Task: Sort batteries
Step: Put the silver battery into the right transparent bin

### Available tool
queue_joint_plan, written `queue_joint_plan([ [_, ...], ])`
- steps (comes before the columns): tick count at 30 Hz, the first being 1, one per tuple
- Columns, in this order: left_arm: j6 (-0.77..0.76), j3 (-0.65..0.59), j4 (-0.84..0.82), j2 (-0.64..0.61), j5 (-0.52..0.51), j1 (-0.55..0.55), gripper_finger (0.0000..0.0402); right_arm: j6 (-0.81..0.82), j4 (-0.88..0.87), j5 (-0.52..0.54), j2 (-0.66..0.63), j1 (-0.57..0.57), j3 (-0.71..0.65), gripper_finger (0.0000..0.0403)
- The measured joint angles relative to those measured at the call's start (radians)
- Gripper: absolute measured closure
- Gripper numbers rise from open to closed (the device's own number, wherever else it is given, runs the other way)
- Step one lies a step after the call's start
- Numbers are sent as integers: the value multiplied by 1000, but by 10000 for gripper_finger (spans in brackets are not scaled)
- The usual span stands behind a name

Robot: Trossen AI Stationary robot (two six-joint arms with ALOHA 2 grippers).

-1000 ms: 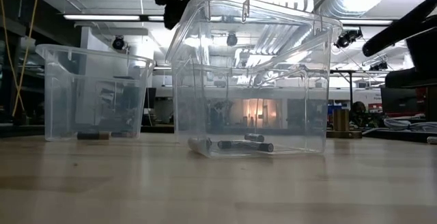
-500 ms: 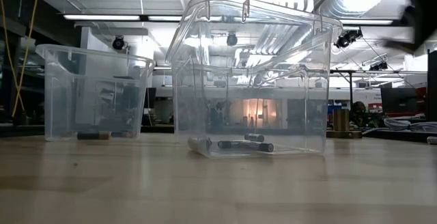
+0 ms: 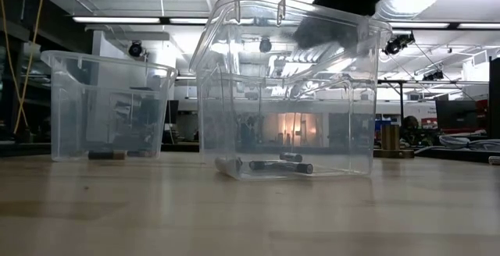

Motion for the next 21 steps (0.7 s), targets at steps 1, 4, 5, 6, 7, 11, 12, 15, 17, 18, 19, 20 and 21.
queue_joint_plan([
  [1, -3, 0, -8, 0, 2, 0, 233, 11, 6, -22, 8, -10, 0, 312],
  [4, -3, 0, -20, 0, 2, 0, 233, 4, 11, -59, 11, -24, 15, 273],
  [5, -3, 0, -21, 0, 1, 0, 233, -13, 3, -60, 11, -25, 31, 262],
  [6, -3, 0, -21, 0, 1, 0, 233, -32, -20, -61, 9, -25, 53, 251],
  [7, -3, 0, -21, 0, 1, 0, 233, -51, -58, -65, 6, -25, 80, 242],
  [11, -3, 0, -26, 0, 1, 4, 233, -132, -326, -82, 3, -9, 253, 228],
  [12, -1, 0, -27, 0, 1, 4, 233, -133, -413, -81, 3, 5, 297, 228],
  [15, 28, 0, -37, 0, 1, 4, 233, -31, -664, -87, 3, 66, 390, 228],
  [17, 31, 0, -40, 0, 1, 4, 233, 104, -825, -92, 3, 124, 417, 227],
  [18, 29, 0, -40, 0, 1, 4, 233, 189, -884, -96, 3, 159, 421, 227],
  [19, 28, 0, -43, 0, 1, 4, 233, 288, -935, -106, 3, 197, 416, 227],
  [20, 25, 0, -44, 0, 1, 4, 233, 398, -965, -127, 3, 237, 399, 227],
  [21, 24, 0, -44, 0, 0, 4, 233, 509, -982, -161, 3, 276, 374, 227],
])
